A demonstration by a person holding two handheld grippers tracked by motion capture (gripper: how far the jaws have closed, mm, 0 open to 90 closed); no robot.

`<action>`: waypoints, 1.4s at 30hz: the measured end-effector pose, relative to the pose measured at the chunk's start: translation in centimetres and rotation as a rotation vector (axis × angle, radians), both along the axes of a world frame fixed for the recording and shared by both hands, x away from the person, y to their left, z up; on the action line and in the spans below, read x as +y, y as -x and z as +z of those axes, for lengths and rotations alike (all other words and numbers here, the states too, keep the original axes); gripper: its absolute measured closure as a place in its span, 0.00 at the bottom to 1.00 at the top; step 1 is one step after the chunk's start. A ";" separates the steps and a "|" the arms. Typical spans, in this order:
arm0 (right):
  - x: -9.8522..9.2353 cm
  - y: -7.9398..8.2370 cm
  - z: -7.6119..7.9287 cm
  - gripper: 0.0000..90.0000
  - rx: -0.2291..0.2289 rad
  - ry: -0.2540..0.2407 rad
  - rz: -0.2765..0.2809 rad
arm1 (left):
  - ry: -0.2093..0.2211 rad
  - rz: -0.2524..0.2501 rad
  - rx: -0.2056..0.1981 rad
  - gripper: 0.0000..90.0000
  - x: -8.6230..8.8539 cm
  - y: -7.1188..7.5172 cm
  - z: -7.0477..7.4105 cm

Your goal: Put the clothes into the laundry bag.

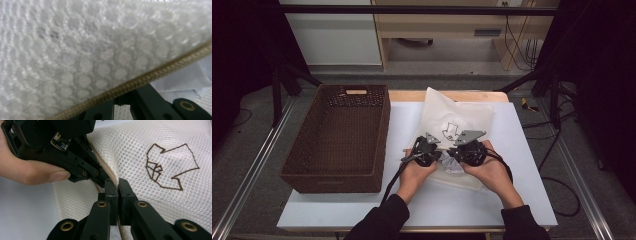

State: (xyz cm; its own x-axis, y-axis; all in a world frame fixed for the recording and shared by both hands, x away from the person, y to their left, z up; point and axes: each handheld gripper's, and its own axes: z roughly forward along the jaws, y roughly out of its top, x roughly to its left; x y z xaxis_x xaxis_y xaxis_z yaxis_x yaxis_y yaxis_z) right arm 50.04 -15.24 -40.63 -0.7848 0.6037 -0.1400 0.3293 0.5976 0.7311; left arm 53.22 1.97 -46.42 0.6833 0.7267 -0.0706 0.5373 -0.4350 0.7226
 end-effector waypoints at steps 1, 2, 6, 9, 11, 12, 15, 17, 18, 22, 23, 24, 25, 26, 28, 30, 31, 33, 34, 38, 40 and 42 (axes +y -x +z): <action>0.0 0.0 0.0 0.97 0.001 -0.004 0.000 | 0.002 0.000 -0.002 1.00 0.0 0.0 0.0; 0.0 0.0 -0.1 0.97 0.002 -0.002 -0.002 | 0.002 0.000 -0.001 1.00 0.0 -0.1 0.0; -0.1 -0.2 -0.3 0.97 0.010 -0.011 -0.009 | 0.005 0.002 -0.003 1.00 -0.1 -0.1 -0.1; -0.1 -0.3 -0.3 0.97 0.009 -0.012 -0.013 | -0.003 -0.002 -0.005 1.00 -0.2 -0.2 0.0; -0.2 -0.3 -0.3 0.97 0.008 -0.013 -0.014 | -0.004 0.005 -0.007 1.00 -0.3 -0.3 0.0; -0.2 -0.3 -0.3 0.97 0.009 -0.014 -0.015 | -0.003 0.007 -0.008 1.00 -0.3 -0.3 0.0; -0.2 -0.3 -0.2 0.97 0.010 -0.012 -0.016 | -0.004 0.009 -0.010 1.00 -0.4 -0.5 -0.1; -0.2 -0.3 -0.3 0.97 0.009 -0.011 -0.016 | 0.000 0.014 -0.017 1.00 -0.5 -0.6 -0.1; -0.3 -0.3 -0.3 0.97 0.010 -0.012 -0.016 | -0.002 0.015 -0.020 1.00 -0.6 -0.6 -0.1; -0.3 -0.5 -0.4 0.97 0.014 -0.017 -0.020 | 0.003 0.027 -0.030 1.00 -0.7 -0.8 -0.3; -0.4 -0.5 -0.4 0.97 0.016 -0.023 -0.019 | 0.006 0.029 -0.032 1.00 -0.7 -0.8 -0.3; -0.5 -0.6 -0.4 0.97 0.020 -0.027 -0.019 | 0.008 0.028 -0.029 1.00 -0.8 -0.9 -0.3; -0.5 -0.6 -0.4 0.97 0.022 -0.029 -0.020 | 0.008 0.030 -0.030 1.00 -0.8 -1.0 -0.3; -0.5 -0.6 -0.4 0.97 0.023 -0.030 -0.023 | 0.009 0.032 -0.032 1.00 -0.8 -1.0 -0.3; -0.6 -0.6 -0.5 0.97 0.023 -0.029 -0.019 | 0.009 0.031 -0.033 1.00 -0.9 -1.1 -0.3; -0.5 -0.7 -0.5 0.97 0.023 -0.030 -0.022 | 0.009 0.034 -0.035 1.00 -0.9 -1.2 -0.3; -0.5 -0.7 -0.5 0.97 0.022 -0.029 -0.023 | 0.008 0.035 -0.039 1.00 -1.0 -1.2 -0.3; -0.6 -0.7 -0.5 0.97 0.021 -0.031 -0.023 | 0.009 0.036 -0.042 1.00 -1.0 -1.3 -0.4; -0.6 -0.7 -0.5 0.98 0.021 -0.029 -0.024 | 0.010 0.036 -0.042 1.00 -1.1 -1.4 -0.4; -0.5 -0.7 -0.6 0.97 0.024 -0.027 -0.025 | 0.017 0.039 -0.046 1.00 -1.2 -1.7 -0.5; -0.5 -0.7 -0.6 0.97 0.026 -0.024 -0.027 | 0.020 0.039 -0.045 1.00 -1.2 -1.8 -0.5; -0.5 -0.7 -0.6 0.97 0.025 -0.027 -0.026 | 0.022 0.041 -0.047 1.00 -1.3 -1.8 -0.5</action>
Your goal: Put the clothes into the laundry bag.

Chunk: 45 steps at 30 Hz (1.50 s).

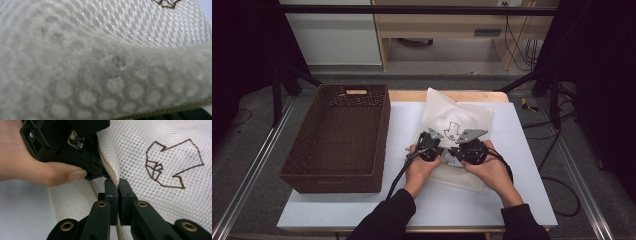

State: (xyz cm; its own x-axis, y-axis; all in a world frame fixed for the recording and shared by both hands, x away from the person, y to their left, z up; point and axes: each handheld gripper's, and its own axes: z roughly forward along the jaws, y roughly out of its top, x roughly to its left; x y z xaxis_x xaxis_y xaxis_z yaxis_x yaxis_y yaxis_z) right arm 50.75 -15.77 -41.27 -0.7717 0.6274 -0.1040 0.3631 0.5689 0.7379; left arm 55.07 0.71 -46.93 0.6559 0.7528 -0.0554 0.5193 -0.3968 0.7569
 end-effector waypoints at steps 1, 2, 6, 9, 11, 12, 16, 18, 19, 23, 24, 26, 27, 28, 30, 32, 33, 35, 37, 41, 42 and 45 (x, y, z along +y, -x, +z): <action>0.0 0.0 0.0 0.97 0.000 0.000 0.000 | 0.001 0.002 -0.003 1.00 0.0 0.0 0.0; 0.0 0.0 0.0 0.97 0.000 0.000 0.000 | 0.001 0.002 -0.004 1.00 0.0 0.0 0.0; 0.0 0.0 0.0 0.97 -0.002 0.008 0.002 | -0.002 0.000 -0.006 1.00 0.0 0.0 0.0; 0.0 0.0 0.0 0.97 0.001 0.005 0.002 | -0.002 -0.002 -0.008 1.00 0.0 0.0 0.0; 0.0 0.0 0.0 0.97 -0.001 0.005 0.002 | -0.003 -0.002 -0.009 1.00 -0.1 -0.1 0.0; 0.0 0.0 0.0 0.97 0.000 0.006 0.003 | -0.003 0.000 -0.012 1.00 -0.1 -0.1 0.0; 0.0 0.0 0.0 0.97 0.002 0.010 0.000 | 0.002 0.007 -0.017 1.00 -0.3 -0.3 -0.1; 0.0 0.0 -0.1 0.97 0.004 0.008 0.000 | 0.003 0.010 -0.023 1.00 -0.4 -0.4 -0.2; 0.0 0.0 -0.1 0.97 0.008 0.011 -0.002 | 0.005 0.012 -0.024 1.00 -0.4 -0.5 -0.2; -0.1 0.0 -0.4 0.97 0.014 0.013 -0.003 | 0.008 0.016 -0.028 1.00 -0.7 -0.8 -0.2; -0.1 -0.1 -0.4 0.97 0.016 0.011 -0.002 | 0.009 0.018 -0.029 1.00 -0.7 -0.9 -0.2; -0.2 -0.1 -0.5 0.97 0.017 0.012 -0.003 | 0.009 0.017 -0.031 1.00 -0.8 -1.0 -0.2; -0.2 -0.1 -0.5 0.97 0.018 0.012 -0.003 | 0.009 0.018 -0.035 1.00 -0.8 -1.1 -0.3; -0.2 -0.1 -0.5 0.97 0.018 0.012 -0.003 | 0.011 0.019 -0.035 1.00 -0.9 -1.1 -0.3; -0.2 0.0 -0.5 0.97 0.019 0.015 -0.005 | 0.007 0.019 -0.037 1.00 -0.9 -1.2 -0.3; -0.2 -0.1 -0.6 0.97 0.020 0.012 -0.004 | 0.003 0.018 -0.043 1.00 -1.0 -1.2 -0.2; -0.2 0.0 -0.5 0.97 0.018 0.010 -0.002 | 0.003 0.020 -0.042 1.00 -1.0 -1.3 -0.2; -0.3 0.0 -0.5 0.97 0.016 0.011 -0.002 | 0.001 0.020 -0.044 1.00 -1.1 -1.2 -0.2; -0.3 0.0 -0.5 0.97 0.018 0.011 -0.005 | -0.008 0.017 -0.048 1.00 -1.0 -1.1 -0.2; -0.3 0.1 -0.5 0.97 0.017 0.011 -0.005 | -0.010 0.015 -0.046 1.00 -1.0 -1.1 -0.1; -0.3 0.1 -0.5 0.97 0.018 0.012 -0.007 | -0.010 0.017 -0.048 1.00 -1.0 -1.1 -0.1; -0.3 0.1 -0.5 0.97 0.016 0.011 -0.004 | -0.012 0.016 -0.046 1.00 -1.1 -1.0 -0.1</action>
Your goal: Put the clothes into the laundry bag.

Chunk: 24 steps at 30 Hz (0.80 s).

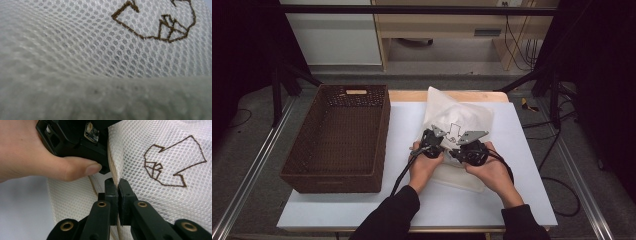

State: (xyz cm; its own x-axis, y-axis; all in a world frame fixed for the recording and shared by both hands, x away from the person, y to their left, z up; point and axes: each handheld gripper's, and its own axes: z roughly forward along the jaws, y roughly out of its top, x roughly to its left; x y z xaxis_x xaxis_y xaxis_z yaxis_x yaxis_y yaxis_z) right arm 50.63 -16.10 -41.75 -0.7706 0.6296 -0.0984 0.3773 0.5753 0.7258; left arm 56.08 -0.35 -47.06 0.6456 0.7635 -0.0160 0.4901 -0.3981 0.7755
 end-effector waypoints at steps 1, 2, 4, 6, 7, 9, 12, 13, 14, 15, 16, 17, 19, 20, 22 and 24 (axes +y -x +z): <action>0.0 0.0 0.0 0.97 0.002 -0.003 -0.001 | -0.002 -0.002 0.003 1.00 0.0 0.0 0.0; 0.0 0.0 0.0 0.97 0.003 -0.003 -0.001 | -0.003 -0.004 0.006 1.00 0.1 0.1 0.1; 0.0 0.0 0.0 0.97 0.004 -0.004 0.000 | -0.007 -0.010 0.008 1.00 0.3 0.3 0.2; -0.1 0.0 0.0 0.97 0.005 -0.003 -0.001 | -0.015 -0.017 0.009 1.00 0.5 0.5 0.3; -0.1 0.0 0.0 0.97 0.004 -0.005 -0.004 | -0.016 -0.019 0.013 1.00 0.6 0.6 0.4; -0.2 0.0 0.0 0.98 0.005 -0.007 -0.007 | -0.021 -0.026 0.018 1.00 0.8 1.1 0.5; -0.3 0.0 -0.1 0.98 0.002 -0.002 -0.004 | -0.026 -0.037 0.020 1.00 1.3 2.1 0.7; -0.4 0.1 -0.1 0.98 0.003 -0.004 -0.006 | -0.018 -0.038 0.022 1.00 1.6 2.5 0.8; -0.4 0.1 -0.2 0.98 0.003 -0.001 -0.011 | -0.012 -0.042 0.019 1.00 1.8 2.9 1.0; -0.5 0.1 -0.2 0.98 0.004 -0.001 -0.013 | -0.014 -0.048 0.011 1.00 2.0 3.4 1.3; -0.5 0.1 -0.3 0.98 0.005 -0.001 -0.016 | -0.021 -0.054 0.000 1.00 2.2 3.9 1.5; -0.4 0.1 -0.3 0.98 0.003 0.006 -0.016 | -0.025 -0.060 -0.004 1.00 2.5 4.3 1.7; -0.3 0.2 -0.4 0.98 -0.001 0.014 -0.014 | -0.034 -0.075 -0.012 1.00 2.9 5.0 2.2; -0.3 0.2 -0.4 0.98 -0.004 0.023 -0.012 | -0.034 -0.080 -0.019 1.00 3.2 5.5 2.4; -0.1 0.3 -0.5 0.98 -0.007 0.035 -0.009 | -0.032 -0.092 -0.022 1.00 3.6 6.2 2.9; 0.0 0.3 -0.8 0.97 -0.004 0.039 -0.009 | -0.030 -0.101 -0.035 1.00 4.1 6.9 3.3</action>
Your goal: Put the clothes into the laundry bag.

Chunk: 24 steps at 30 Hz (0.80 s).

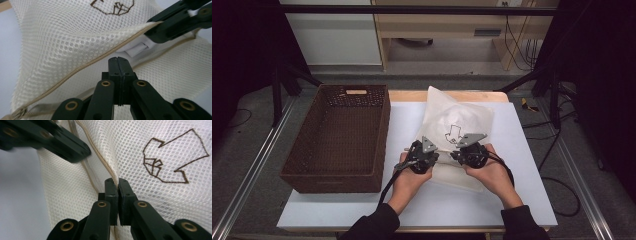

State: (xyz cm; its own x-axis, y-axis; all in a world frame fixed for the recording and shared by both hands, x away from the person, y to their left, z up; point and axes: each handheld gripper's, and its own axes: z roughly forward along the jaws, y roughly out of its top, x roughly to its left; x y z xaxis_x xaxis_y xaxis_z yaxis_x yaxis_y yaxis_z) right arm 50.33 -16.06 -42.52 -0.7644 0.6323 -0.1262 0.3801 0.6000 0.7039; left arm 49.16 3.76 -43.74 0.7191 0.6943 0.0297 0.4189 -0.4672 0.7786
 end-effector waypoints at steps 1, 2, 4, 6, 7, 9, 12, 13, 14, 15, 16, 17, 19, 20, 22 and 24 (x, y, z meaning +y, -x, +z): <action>0.1 0.0 -0.2 0.97 0.001 0.014 0.004 | -0.002 -0.003 -0.005 1.00 0.2 0.2 0.2; 0.1 0.0 -0.3 0.98 0.001 0.019 0.005 | -0.008 -0.008 -0.015 1.00 0.5 0.6 0.5; 0.2 0.0 -0.6 0.97 0.002 0.031 0.005 | -0.004 -0.004 -0.028 1.00 1.0 1.1 0.8; 0.2 0.0 -0.7 0.97 0.005 0.033 0.005 | 0.015 0.008 -0.042 0.99 1.6 1.7 1.2; 0.2 0.0 -0.7 0.97 0.005 0.036 0.005 | 0.021 0.009 -0.047 0.97 1.8 2.1 1.2; 0.2 0.0 -0.8 0.97 0.007 0.033 0.005 | 0.014 0.013 -0.068 0.92 2.2 2.8 1.3; 0.2 0.0 -0.9 0.97 0.005 0.032 0.003 | 0.007 0.027 -0.088 0.85 3.0 3.6 1.4; 0.2 0.0 -1.0 0.97 0.005 0.035 0.003 | 0.005 0.031 -0.094 0.83 3.2 3.9 1.4; 0.2 0.0 -1.0 0.97 0.006 0.038 0.000 | 0.003 0.038 -0.099 0.81 3.3 4.1 1.3; 0.2 -0.1 -1.1 0.97 0.005 0.034 0.002 | 0.004 0.044 -0.103 0.79 3.5 4.4 1.3; 0.2 -0.1 -1.1 0.97 0.007 0.034 -0.002 | 0.007 0.044 -0.108 0.77 3.6 4.5 1.3; 0.2 -0.1 -1.1 0.97 0.007 0.035 0.000 | -0.004 0.047 -0.116 0.76 3.8 4.8 1.3; 0.2 -0.1 -1.1 0.97 0.006 0.030 -0.004 | -0.020 0.060 -0.136 0.70 4.0 5.2 1.3; 0.2 0.0 -1.1 0.97 0.007 0.032 -0.007 | -0.021 0.074 -0.150 0.64 4.0 5.4 1.3; 0.3 0.0 -1.1 0.97 0.006 0.030 -0.007 | -0.022 0.093 -0.174 0.53 4.0 5.6 1.1; 0.2 0.0 -1.1 0.97 0.006 0.033 -0.003 | -0.037 0.118 -0.205 0.42 4.0 5.6 0.9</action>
